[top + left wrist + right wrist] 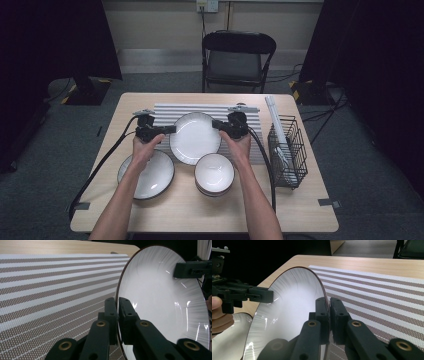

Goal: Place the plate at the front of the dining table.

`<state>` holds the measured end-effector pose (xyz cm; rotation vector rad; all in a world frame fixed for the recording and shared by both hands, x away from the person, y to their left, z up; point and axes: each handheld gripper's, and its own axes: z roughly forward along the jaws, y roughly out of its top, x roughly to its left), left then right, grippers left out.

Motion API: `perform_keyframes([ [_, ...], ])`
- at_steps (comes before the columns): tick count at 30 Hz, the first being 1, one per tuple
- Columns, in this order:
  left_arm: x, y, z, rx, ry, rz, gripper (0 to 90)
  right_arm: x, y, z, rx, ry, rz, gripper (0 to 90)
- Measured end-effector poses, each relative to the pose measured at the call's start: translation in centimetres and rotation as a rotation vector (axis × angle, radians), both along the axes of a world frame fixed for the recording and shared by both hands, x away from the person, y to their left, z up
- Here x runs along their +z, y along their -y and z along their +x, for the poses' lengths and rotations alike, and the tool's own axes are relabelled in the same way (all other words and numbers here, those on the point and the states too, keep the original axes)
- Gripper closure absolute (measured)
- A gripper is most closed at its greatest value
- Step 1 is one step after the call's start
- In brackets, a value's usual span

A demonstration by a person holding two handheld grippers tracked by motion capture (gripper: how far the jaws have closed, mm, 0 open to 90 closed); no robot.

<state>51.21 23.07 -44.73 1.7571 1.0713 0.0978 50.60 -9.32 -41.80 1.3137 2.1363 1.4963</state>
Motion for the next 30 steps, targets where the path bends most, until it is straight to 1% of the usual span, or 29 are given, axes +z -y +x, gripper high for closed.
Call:
perform_keyframes([
  [3,-0.3,-0.1,0.0,0.001,-0.002,-0.002,86.2,-0.5,0.0,0.1,0.003,-0.006,0.002,86.1],
  [4,-0.6,-0.1,0.0,0.001,-0.013,-0.002,86.2,-0.7,0.0,0.1,0.002,-0.011,0.004,86.1],
  [8,-1.3,0.0,0.2,-0.001,-0.028,0.012,86.1,-1.3,-0.1,0.1,0.002,-0.019,0.003,85.9],
  [11,-1.7,0.1,0.4,-0.010,-0.039,0.010,86.1,-1.7,0.0,0.2,-0.001,-0.031,0.012,85.8],
  [14,-2.1,0.0,0.5,-0.006,-0.040,0.007,86.1,-1.9,0.0,0.2,0.000,-0.029,0.012,85.6],
  [18,-2.5,-0.1,0.4,-0.006,-0.041,0.023,86.1,-2.2,-0.1,0.3,-0.002,-0.035,0.003,85.6],
  [21,-2.8,-0.4,0.4,-0.001,-0.054,0.022,85.2,-2.3,-0.3,0.4,-0.011,-0.039,0.003,85.3],
  [23,-2.8,-0.7,0.2,-0.002,-0.055,0.036,83.2,-2.4,-0.3,0.4,-0.017,-0.036,0.004,84.9],
  [24,-2.8,-0.8,0.2,-0.001,-0.056,0.026,81.9,-2.4,-0.3,0.5,-0.019,-0.037,0.005,85.0],
  [25,-2.7,-1.0,0.0,-0.001,-0.049,0.017,81.4,-2.4,-0.3,0.6,-0.024,-0.039,-0.001,85.0],
  [27,-2.3,-1.3,-0.3,-0.003,-0.034,0.029,80.1,-2.6,-0.2,0.7,-0.030,-0.048,0.009,85.1],
  [30,-1.6,-1.8,-0.8,-0.007,-0.016,0.014,77.3,-2.7,-0.1,0.8,-0.049,-0.048,0.016,85.0],
])
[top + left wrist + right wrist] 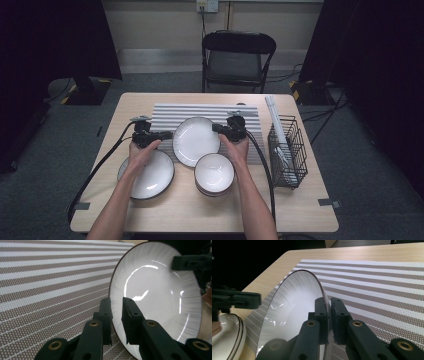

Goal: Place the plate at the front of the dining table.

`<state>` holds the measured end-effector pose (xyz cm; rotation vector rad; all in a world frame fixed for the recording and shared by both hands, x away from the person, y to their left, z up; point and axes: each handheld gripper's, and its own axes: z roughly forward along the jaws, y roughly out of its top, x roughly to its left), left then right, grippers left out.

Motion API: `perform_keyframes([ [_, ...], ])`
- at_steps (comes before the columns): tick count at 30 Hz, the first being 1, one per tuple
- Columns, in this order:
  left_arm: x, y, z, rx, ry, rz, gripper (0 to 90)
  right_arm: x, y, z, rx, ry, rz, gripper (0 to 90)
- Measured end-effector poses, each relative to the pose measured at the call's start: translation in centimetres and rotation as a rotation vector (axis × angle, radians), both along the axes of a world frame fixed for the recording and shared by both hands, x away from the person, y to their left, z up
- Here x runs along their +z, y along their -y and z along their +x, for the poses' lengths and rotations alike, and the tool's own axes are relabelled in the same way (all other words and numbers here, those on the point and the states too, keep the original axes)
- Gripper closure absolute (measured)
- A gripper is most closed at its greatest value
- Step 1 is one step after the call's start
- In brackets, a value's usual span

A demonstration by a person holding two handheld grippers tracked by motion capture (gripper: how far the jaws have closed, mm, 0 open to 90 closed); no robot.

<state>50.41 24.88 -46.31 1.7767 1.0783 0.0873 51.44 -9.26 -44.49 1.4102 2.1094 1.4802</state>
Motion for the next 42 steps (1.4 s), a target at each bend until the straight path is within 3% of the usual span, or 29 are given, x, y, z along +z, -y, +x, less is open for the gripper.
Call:
perform_keyframes([
  [4,1.1,-0.5,-1.3,-0.002,0.049,0.019,75.0,-0.1,0.1,0.4,-0.018,-0.001,0.008,84.9],
  [8,1.6,-1.6,-2.4,0.000,0.073,0.023,74.9,-0.4,0.5,1.0,-0.041,-0.003,0.022,84.9],
  [14,1.5,-2.5,-3.1,0.016,0.075,0.033,73.2,-0.7,1.3,1.8,-0.084,-0.007,0.032,85.0],
  [20,1.6,-2.8,-3.4,0.018,0.076,0.039,72.7,0.0,1.3,2.6,-0.101,0.005,0.032,84.5],
  [26,1.9,-3.1,-3.8,0.021,0.085,0.042,71.9,-1.0,1.3,3.1,-0.124,-0.012,0.038,85.0],
  [33,2.0,-3.8,-4.2,0.028,0.088,0.044,70.4,-1.7,1.4,3.3,-0.163,-0.030,-0.034,86.6],
  [36,1.8,-4.2,-4.3,0.048,0.080,-0.002,70.2,-2.3,1.7,3.5,-0.180,-0.046,-0.036,86.9],
  [39,1.8,-4.0,-4.4,0.043,0.082,0.025,69.5,-2.4,1.5,3.6,-0.192,-0.042,-0.054,86.9],
  [42,2.0,-4.2,-4.5,0.049,0.087,0.032,68.6,-2.4,1.3,3.5,-0.196,-0.023,-0.119,86.6],
])
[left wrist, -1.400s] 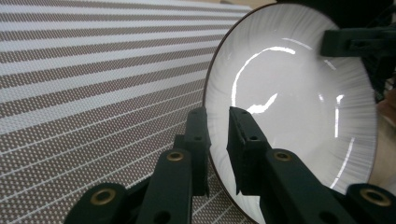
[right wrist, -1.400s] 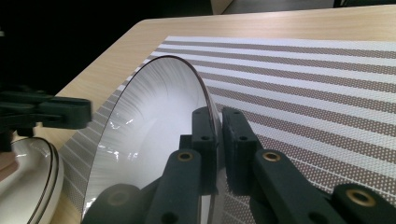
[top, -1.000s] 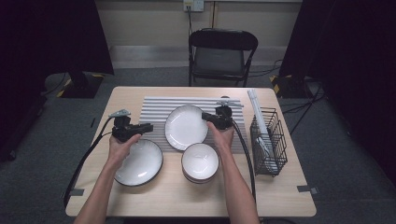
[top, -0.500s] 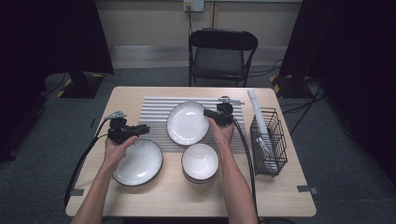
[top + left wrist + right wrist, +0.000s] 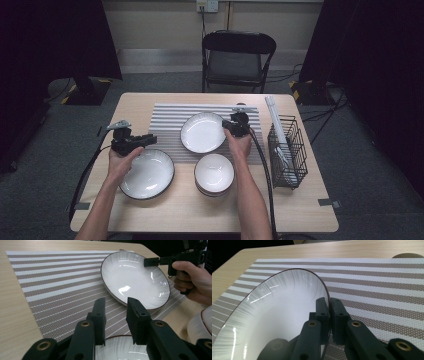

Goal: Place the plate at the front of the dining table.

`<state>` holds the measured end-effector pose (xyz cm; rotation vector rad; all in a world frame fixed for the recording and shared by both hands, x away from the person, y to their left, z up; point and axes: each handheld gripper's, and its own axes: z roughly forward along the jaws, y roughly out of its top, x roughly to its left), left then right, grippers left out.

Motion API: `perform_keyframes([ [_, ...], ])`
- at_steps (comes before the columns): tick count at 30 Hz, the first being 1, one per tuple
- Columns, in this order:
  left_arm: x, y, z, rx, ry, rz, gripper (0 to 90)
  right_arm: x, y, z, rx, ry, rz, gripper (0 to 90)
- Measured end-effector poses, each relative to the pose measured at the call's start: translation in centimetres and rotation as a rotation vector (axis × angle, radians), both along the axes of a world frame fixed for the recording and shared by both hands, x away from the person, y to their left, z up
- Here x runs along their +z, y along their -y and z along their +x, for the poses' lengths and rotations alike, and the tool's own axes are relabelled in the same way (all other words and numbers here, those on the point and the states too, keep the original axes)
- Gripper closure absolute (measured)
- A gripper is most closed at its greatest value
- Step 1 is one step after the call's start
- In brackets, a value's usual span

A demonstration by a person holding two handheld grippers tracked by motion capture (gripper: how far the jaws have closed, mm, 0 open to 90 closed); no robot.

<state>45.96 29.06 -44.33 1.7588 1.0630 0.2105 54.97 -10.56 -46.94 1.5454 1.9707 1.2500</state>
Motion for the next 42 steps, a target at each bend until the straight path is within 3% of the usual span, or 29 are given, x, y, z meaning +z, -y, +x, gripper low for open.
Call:
perform_keyframes([
  [3,0.1,-0.1,-0.1,0.001,0.003,0.005,68.4,-0.2,0.1,0.1,-0.004,-0.009,-0.019,86.5],
  [6,0.0,0.0,0.0,0.008,0.003,-0.029,68.2,-0.6,0.3,0.1,-0.024,-0.030,-0.045,84.9],
  [8,0.0,0.2,0.0,-0.002,0.007,0.004,67.8,-0.7,0.6,0.0,-0.035,-0.023,-0.051,86.1],
  [10,-0.1,0.2,0.1,0.007,0.001,-0.003,67.1,-0.6,0.6,0.0,-0.038,-0.018,-0.039,85.0],
  [14,0.2,0.2,-0.2,0.001,0.016,0.026,66.8,-0.5,0.2,-0.2,-0.028,-0.007,-0.084,81.6],
  [18,0.5,-0.2,-0.4,0.012,0.021,0.034,62.7,-0.3,0.5,-0.5,-0.020,0.002,-0.076,81.0],
  [23,0.4,-1.4,-1.0,0.055,0.011,0.055,58.7,0.0,1.3,-1.3,-0.014,-0.017,-0.049,73.6],
  [26,0.4,-1.9,-1.4,0.061,0.006,0.051,55.9,0.5,1.5,-1.8,-0.008,-0.005,-0.049,68.5],
  [27,0.5,-2.1,-1.5,0.065,0.004,0.054,53.7,0.7,1.6,-2.2,-0.025,0.020,-0.064,67.1],
  [32,0.5,-3.1,-2.3,0.094,0.009,0.085,46.8,1.6,1.9,-2.9,-0.006,0.034,-0.034,60.6],
  [35,0.5,-3.7,-2.6,0.125,-0.002,0.129,43.4,2.2,1.9,-3.3,0.016,0.051,-0.037,58.4],
  [40,0.0,-5.0,-3.3,0.168,-0.005,0.141,38.9,2.9,2.2,-3.9,0.047,0.043,-0.016,56.2],
  [42,-0.2,-5.7,-3.5,0.190,-0.010,0.169,37.6,3.0,2.2,-4.2,0.062,0.040,-0.017,55.3],
])
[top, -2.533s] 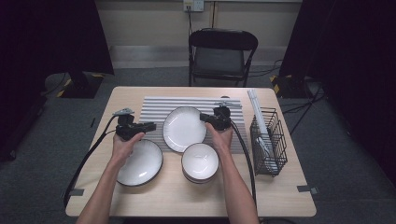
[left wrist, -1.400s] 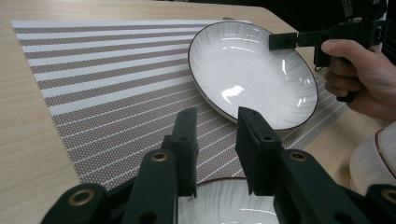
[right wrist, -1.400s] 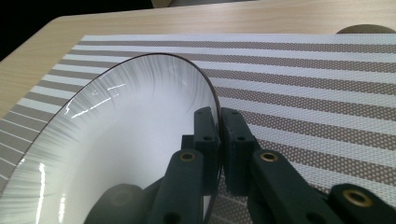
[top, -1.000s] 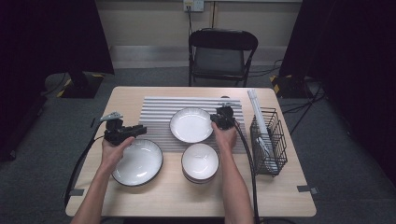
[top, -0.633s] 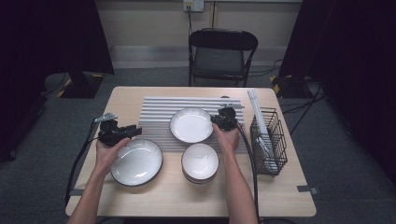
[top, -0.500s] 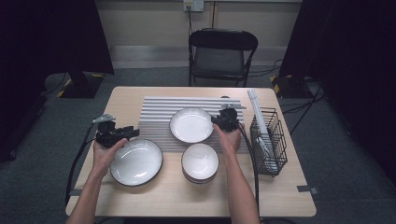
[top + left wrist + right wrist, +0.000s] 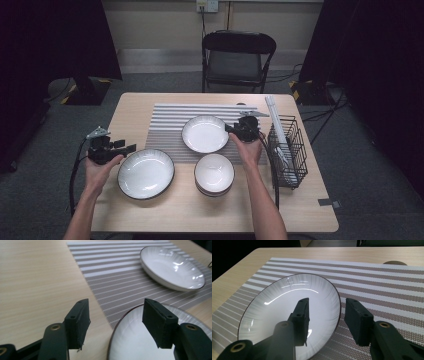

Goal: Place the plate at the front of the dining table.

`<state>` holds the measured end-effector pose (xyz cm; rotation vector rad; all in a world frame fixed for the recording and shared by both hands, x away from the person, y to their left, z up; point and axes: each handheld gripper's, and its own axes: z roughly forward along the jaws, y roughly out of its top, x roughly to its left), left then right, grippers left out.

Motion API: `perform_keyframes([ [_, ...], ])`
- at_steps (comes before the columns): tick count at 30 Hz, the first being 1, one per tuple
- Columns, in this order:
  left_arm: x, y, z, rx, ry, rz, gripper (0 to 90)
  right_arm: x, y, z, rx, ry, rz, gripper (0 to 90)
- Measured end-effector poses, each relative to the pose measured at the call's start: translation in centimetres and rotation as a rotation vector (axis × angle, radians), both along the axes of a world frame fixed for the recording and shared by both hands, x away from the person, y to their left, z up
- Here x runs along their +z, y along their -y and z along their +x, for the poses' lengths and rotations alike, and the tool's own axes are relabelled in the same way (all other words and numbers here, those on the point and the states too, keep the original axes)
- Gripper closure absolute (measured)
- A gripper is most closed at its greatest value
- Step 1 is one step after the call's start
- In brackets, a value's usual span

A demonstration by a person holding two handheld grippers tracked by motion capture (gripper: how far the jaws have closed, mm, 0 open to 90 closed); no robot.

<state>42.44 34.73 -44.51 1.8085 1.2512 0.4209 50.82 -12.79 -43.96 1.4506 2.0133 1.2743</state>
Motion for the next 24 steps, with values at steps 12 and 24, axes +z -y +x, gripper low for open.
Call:
perform_keyframes([
  [12,-1.8,-3.6,-0.7,0.129,-0.024,0.047,32.3,1.0,0.3,-1.9,0.039,0.018,0.006,50.1],
  [24,-4.1,-4.5,-0.5,0.163,-0.067,0.148,30.0,1.7,0.4,-4.1,0.123,0.015,0.011,46.7],
])
